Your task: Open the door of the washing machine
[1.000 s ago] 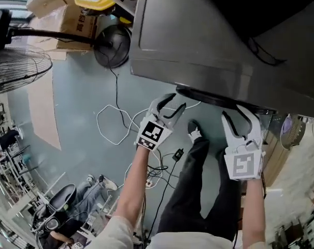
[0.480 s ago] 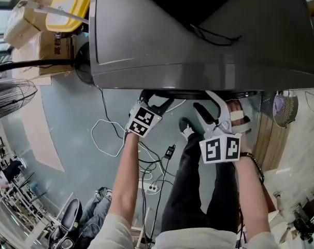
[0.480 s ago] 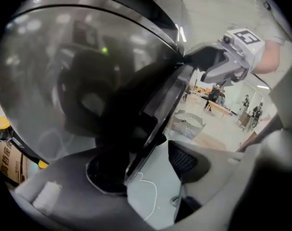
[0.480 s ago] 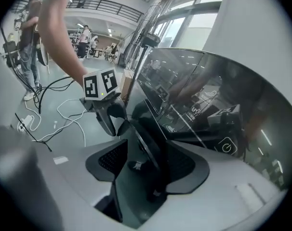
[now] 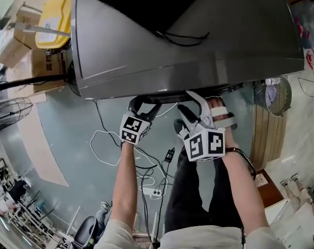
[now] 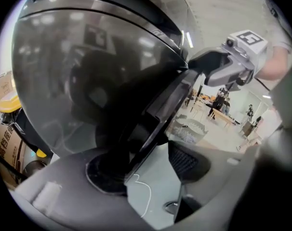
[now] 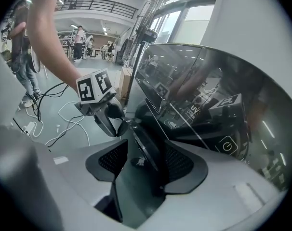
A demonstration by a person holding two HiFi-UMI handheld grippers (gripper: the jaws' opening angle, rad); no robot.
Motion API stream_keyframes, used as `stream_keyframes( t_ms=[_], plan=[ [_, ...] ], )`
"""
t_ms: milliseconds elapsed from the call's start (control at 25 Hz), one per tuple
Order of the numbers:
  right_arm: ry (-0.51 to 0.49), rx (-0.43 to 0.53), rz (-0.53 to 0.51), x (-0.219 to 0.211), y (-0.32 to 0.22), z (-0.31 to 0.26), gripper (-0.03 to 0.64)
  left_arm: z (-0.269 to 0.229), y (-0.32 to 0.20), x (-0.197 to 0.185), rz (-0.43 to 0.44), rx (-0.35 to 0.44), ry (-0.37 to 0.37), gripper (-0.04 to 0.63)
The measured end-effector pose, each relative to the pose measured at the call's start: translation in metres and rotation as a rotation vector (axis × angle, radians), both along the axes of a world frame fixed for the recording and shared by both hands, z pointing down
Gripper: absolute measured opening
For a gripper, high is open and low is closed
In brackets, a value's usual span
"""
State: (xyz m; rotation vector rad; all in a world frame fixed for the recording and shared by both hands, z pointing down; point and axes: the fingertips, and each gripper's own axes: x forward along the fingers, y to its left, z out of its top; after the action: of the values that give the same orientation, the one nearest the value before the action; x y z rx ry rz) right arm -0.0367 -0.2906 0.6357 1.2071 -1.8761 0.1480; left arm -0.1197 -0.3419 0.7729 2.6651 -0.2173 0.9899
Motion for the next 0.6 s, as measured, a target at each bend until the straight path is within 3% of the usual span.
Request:
stream_keyframes(
  t_ms=[600],
  plan=[
    [-0.005,0.005,-0.102,-0.004,0.060,-0.003,0.230,0.000,0.080,-0.015,-0.159,-0.074,0.020,0.301]
  ],
)
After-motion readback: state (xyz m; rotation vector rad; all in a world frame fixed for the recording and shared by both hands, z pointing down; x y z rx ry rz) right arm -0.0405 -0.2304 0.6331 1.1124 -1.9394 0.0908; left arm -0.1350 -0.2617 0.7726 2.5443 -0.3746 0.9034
